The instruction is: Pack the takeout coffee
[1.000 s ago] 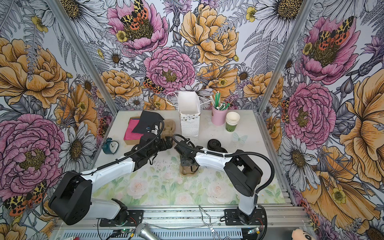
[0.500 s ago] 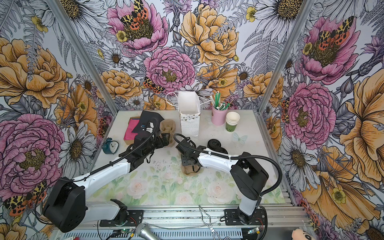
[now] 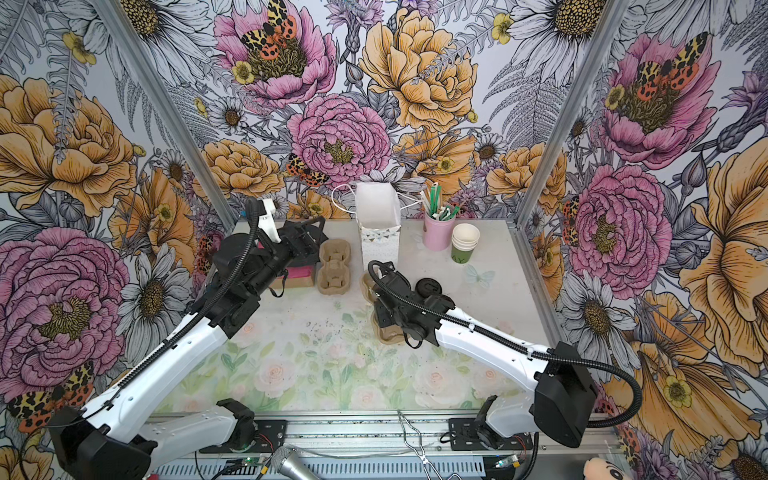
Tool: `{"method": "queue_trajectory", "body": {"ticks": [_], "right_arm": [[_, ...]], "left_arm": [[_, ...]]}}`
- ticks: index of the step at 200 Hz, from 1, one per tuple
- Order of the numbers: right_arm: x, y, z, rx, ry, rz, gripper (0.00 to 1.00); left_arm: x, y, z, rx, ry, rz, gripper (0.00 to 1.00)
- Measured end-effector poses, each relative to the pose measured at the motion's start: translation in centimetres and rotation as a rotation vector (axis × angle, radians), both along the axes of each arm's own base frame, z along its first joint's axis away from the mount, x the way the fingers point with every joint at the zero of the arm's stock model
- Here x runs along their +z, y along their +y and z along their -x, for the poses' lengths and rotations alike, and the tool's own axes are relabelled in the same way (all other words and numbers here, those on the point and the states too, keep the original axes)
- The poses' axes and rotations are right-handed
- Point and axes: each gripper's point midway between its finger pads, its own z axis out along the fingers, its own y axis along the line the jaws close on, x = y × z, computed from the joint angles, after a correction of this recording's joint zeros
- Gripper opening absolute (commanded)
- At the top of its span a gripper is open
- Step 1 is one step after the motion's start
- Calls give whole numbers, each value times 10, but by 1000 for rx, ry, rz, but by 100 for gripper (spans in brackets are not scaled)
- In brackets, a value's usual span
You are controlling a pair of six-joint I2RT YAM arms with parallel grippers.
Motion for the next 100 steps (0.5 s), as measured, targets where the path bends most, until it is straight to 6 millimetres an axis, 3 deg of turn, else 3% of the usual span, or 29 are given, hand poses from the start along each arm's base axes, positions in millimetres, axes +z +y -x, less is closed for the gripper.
{"method": "queue_trajectory", "body": {"ticks": [16, 36, 66, 100], "right_arm": [[6, -6, -4, -17, -19, 0, 34], [8, -14, -10, -39, -34, 10, 34], [8, -28, -21, -77, -41, 25, 34], [8, -39, -29, -108, -44, 30, 34]], "left_arm": [[28, -18, -12, -22, -28, -25, 85], [27, -38, -41, -29, 13, -79, 75], [-28, -65, -93, -21, 179, -199, 71], [-86, -84, -133, -7, 332, -292, 65]]}}
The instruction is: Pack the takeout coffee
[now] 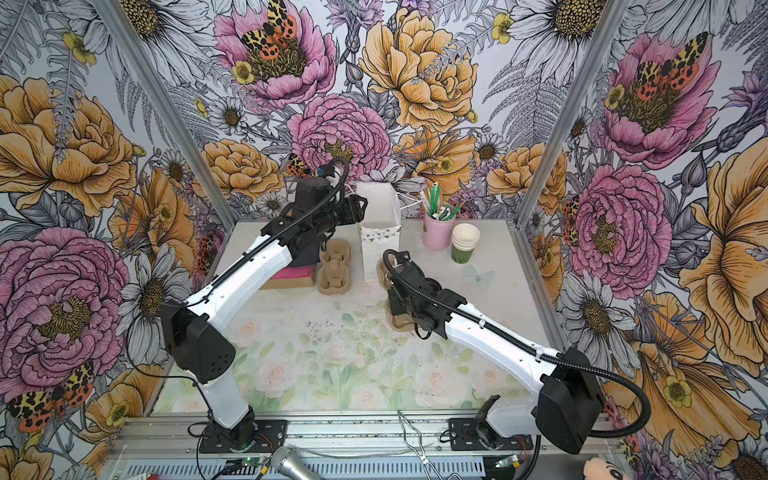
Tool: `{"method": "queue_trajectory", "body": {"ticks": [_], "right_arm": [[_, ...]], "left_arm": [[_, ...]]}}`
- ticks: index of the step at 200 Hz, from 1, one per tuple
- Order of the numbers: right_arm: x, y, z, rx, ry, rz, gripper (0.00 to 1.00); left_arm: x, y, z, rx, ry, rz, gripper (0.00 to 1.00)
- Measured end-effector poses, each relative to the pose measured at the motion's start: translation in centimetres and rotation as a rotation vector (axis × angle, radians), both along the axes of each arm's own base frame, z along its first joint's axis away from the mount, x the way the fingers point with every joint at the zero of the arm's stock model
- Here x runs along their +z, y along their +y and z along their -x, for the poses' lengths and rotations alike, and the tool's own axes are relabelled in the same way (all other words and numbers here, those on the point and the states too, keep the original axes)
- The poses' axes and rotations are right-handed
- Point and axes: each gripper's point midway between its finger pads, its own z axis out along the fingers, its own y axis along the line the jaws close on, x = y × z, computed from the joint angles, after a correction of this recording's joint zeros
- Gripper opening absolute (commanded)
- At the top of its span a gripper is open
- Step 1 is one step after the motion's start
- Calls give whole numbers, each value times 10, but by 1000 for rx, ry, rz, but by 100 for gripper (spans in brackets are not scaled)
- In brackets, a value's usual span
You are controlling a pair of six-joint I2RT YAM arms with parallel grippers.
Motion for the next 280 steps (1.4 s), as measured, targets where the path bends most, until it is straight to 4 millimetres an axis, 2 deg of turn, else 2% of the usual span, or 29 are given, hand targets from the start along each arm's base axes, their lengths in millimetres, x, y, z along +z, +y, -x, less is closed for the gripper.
{"method": "queue_trajectory", "body": {"ticks": [31, 61, 99, 176, 204, 235, 260, 280], "right_arm": [[7, -8, -3, -21, -14, -12, 34], [15, -15, -3, -35, -32, -28, 34], [14, -18, -4, -38, -33, -26, 34], [14, -18, -3, -31, -29, -29, 35], [14, -18, -4, -32, -29, -27, 35], [17, -18, -5, -31, -35, -30, 35], [27, -16, -8, -31, -53, -43, 35], [39, -13, -12, -27, -77, -58, 35]], "left_arm": [[-30, -11, -24, 12, 75, -47, 60], [-42, -10, -35, 39, 105, -70, 52], [-44, 4, -42, 88, 114, -92, 54], [-21, 31, -55, 149, 80, -81, 51], [-27, 32, -60, 144, 96, -77, 50], [-44, 25, -66, 122, 127, -73, 48], [-60, 20, -69, 110, 162, -70, 41], [-67, 17, -71, 104, 180, -60, 28]]}}
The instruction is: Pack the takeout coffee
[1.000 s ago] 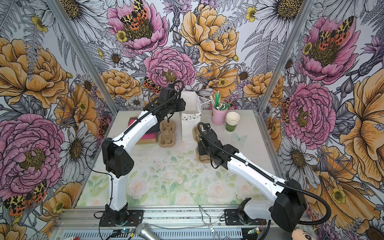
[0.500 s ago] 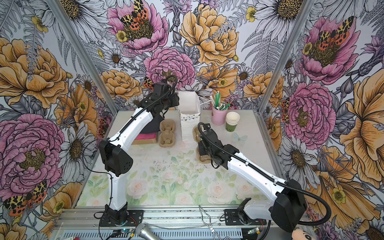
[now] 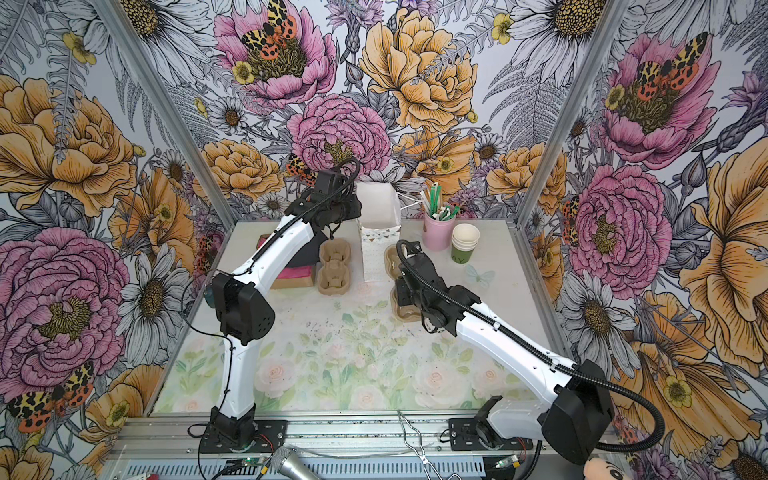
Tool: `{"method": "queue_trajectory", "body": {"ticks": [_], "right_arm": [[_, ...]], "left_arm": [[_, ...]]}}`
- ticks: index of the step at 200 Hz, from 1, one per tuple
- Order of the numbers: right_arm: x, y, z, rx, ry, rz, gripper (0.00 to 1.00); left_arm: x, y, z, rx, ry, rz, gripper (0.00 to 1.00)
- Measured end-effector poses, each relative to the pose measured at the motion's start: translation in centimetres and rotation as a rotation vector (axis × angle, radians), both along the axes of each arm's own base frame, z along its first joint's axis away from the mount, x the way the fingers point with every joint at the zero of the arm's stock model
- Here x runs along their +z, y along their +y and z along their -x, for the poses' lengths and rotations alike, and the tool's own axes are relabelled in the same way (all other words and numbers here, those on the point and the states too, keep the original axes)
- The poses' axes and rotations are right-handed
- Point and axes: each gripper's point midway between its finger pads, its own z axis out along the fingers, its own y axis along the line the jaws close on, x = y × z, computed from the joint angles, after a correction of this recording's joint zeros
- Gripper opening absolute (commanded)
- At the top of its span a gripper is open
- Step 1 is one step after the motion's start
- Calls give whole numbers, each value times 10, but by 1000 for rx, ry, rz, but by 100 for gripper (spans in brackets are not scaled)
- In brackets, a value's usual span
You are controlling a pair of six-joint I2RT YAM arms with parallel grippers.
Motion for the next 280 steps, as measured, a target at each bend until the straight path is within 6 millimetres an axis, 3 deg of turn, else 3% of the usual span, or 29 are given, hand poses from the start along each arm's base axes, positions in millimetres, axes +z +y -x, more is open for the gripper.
{"method": "queue_trajectory", "body": {"ticks": [14, 46, 72, 91, 123, 147, 173, 207, 262, 280], "right_arm": [[9, 1, -2, 4, -18, -8, 35], [32, 5, -6, 9, -60, -35, 35], [67, 8, -11, 8, -121, -82, 35], [104, 10, -16, 5, -186, -130, 35], [162, 10, -28, -20, -293, -205, 35], [184, 14, -51, -55, -344, -229, 35], [184, 28, -79, -72, -346, -223, 34], [161, 43, -102, -83, -300, -202, 33], [144, 65, -96, -76, -276, -190, 33], [130, 69, -94, -85, -266, -175, 33]], "left_arm": [[-1, -1, -1, 3, 6, 11, 15], [2, -1, -1, 4, 2, 15, 0], [2, -4, 1, 5, -2, 8, 0], [3, -8, 6, 6, -7, -6, 0], [9, -16, 34, -8, -30, -11, 0], [16, -15, 62, -8, -82, 9, 0], [26, -10, 90, 11, -182, 34, 0], [32, -7, 116, 44, -302, 78, 0], [17, -13, 133, 80, -369, 93, 0], [15, -12, 137, 85, -379, 98, 0]]}}
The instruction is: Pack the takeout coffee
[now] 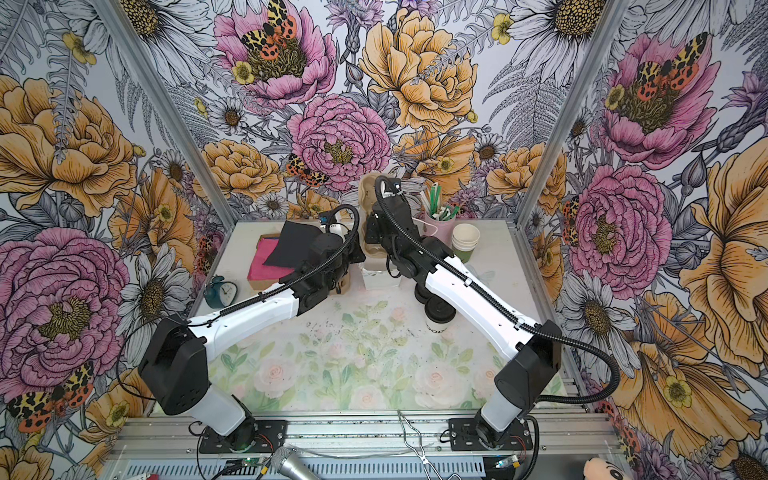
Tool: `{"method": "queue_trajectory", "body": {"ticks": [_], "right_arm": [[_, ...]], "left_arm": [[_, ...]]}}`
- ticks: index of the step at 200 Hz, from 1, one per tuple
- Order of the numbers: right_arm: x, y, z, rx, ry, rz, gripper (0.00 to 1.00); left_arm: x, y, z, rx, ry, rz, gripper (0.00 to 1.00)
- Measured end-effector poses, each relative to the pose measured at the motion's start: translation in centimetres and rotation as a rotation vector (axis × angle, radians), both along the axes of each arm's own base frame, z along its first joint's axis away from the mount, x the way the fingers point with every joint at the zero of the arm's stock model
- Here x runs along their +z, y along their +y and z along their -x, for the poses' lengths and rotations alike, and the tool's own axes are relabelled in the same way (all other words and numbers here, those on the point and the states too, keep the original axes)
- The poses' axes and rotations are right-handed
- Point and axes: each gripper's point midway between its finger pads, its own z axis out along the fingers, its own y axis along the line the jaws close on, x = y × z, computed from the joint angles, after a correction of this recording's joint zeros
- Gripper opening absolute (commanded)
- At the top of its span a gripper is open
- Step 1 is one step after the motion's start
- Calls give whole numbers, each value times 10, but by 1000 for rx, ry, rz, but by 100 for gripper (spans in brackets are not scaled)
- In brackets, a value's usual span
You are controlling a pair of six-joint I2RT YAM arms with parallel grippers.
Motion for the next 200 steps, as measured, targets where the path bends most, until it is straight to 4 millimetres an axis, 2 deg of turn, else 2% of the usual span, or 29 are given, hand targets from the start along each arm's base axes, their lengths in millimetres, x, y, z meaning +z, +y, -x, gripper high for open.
{"method": "queue_trajectory", "body": {"ticks": [39, 54, 106, 156, 200], "right_arm": [[-55, -7, 5, -27, 87, 69, 34], [-68, -10, 7, -33, 112, 95, 33], [-64, -12, 9, -37, 103, 87, 34], [-73, -12, 10, -40, 118, 86, 34], [-80, -3, 11, -27, 125, 92, 34]], "left_arm": [[1, 6, 8, 13, -29, 23, 0], [2, 6, 12, 9, -36, 29, 0], [3, 4, 21, -7, -53, 44, 0], [2, 1, 25, -15, -61, 50, 0], [1, 0, 25, -17, -63, 50, 0]]}}
